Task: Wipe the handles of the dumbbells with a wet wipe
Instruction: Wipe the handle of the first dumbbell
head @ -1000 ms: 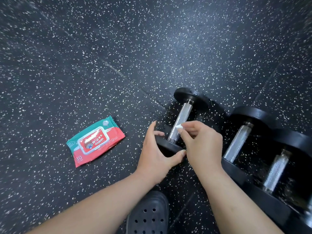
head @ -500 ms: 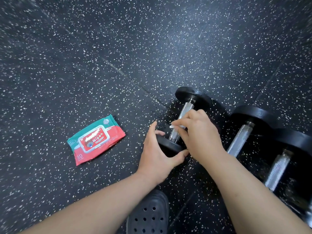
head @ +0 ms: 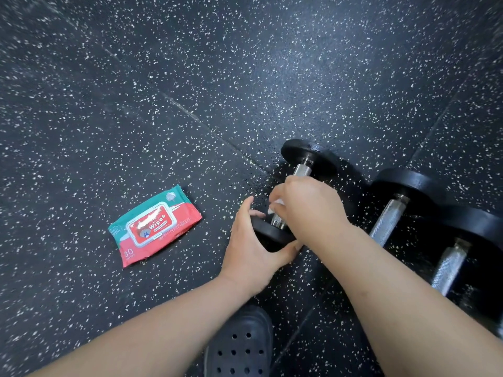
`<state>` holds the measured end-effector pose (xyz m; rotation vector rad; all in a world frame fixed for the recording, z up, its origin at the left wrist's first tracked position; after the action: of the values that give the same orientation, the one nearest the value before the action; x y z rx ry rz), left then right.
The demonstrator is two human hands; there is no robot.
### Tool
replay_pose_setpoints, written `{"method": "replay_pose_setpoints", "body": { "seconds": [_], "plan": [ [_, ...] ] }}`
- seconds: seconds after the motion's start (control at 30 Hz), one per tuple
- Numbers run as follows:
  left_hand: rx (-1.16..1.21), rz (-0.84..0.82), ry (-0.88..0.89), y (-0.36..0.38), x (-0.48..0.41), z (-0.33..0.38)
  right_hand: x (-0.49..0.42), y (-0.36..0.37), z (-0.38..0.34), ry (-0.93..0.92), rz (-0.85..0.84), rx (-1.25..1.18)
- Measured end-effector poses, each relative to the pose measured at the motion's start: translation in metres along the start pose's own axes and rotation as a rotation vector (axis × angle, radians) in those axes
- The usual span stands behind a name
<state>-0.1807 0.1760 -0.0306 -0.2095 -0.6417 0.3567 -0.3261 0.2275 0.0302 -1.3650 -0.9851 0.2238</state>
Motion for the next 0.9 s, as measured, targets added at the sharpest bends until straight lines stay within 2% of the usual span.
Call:
{"method": "replay_pose_setpoints", "body": {
  "seconds": [0.1,0.37,0.67,0.9],
  "plan": [
    [0.001,0.000,-0.002,-0.001,0.000,0.000,0.002,-0.003,0.007,0.059,0.083,-0.021],
    [0.015,0.000,0.003,0.000,0.000,-0.001,0.005,-0.004,0.009,0.062,-0.032,-0.133],
    [0.010,0.004,0.015,-0.001,0.000,0.000,0.028,0.016,0.018,0.012,0.294,-0.290],
    [0.015,-0.008,0.025,-0.002,0.000,0.001,0.042,0.025,0.026,0.098,0.394,-0.415]
  ]
}}
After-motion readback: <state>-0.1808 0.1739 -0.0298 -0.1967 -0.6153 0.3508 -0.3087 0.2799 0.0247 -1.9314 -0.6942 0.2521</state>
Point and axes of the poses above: each hand's wrist, its own x-axis away from the middle knuckle, its own y-axis out of the palm, z = x × y, the point moved 4 cm from there along -x, towards the middle knuckle, and after that the axes turned 5 degrees about -z, right-handed, at the moved point
